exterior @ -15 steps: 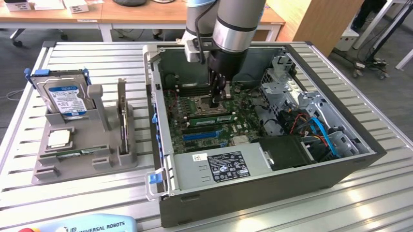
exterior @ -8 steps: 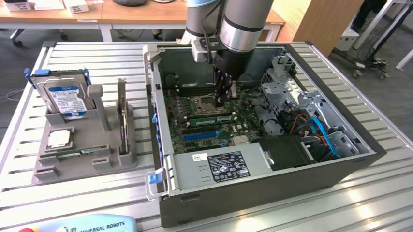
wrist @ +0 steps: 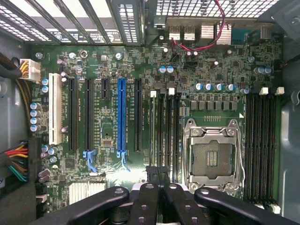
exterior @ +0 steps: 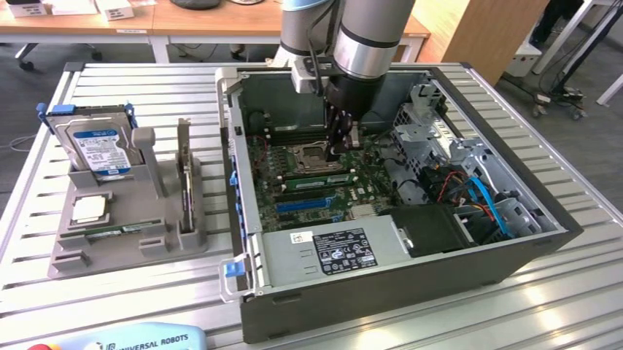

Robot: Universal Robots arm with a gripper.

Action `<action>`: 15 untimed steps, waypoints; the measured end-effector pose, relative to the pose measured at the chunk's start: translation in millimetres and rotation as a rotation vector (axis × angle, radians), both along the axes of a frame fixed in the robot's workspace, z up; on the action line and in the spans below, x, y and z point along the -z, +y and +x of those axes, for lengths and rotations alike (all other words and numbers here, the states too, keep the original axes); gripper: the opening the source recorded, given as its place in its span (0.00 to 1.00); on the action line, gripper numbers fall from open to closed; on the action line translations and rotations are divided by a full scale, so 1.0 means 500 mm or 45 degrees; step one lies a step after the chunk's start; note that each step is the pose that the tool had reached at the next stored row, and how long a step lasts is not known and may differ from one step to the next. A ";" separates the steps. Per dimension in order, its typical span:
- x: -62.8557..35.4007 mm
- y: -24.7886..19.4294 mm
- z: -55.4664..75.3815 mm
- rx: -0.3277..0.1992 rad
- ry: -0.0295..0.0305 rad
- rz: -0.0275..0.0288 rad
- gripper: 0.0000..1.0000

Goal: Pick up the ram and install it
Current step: 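Press down the ram until it locks into place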

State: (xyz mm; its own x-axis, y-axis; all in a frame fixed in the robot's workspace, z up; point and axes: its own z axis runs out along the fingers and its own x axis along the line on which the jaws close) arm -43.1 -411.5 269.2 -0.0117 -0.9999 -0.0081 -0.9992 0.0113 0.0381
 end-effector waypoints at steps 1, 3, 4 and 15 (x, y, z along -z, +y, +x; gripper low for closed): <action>0.000 0.0000 0.000 0.000 0.0000 0.0001 0.10; 0.000 0.0000 0.000 0.000 0.0000 0.0001 0.10; 0.000 0.0000 0.000 0.000 0.0000 0.0001 0.10; 0.000 0.0001 0.000 0.022 -0.0001 0.0001 0.10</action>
State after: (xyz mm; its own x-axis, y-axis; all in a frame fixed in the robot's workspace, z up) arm -43.1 -411.5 269.1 -0.0290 -0.9995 -0.0082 -0.9989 0.0287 0.0380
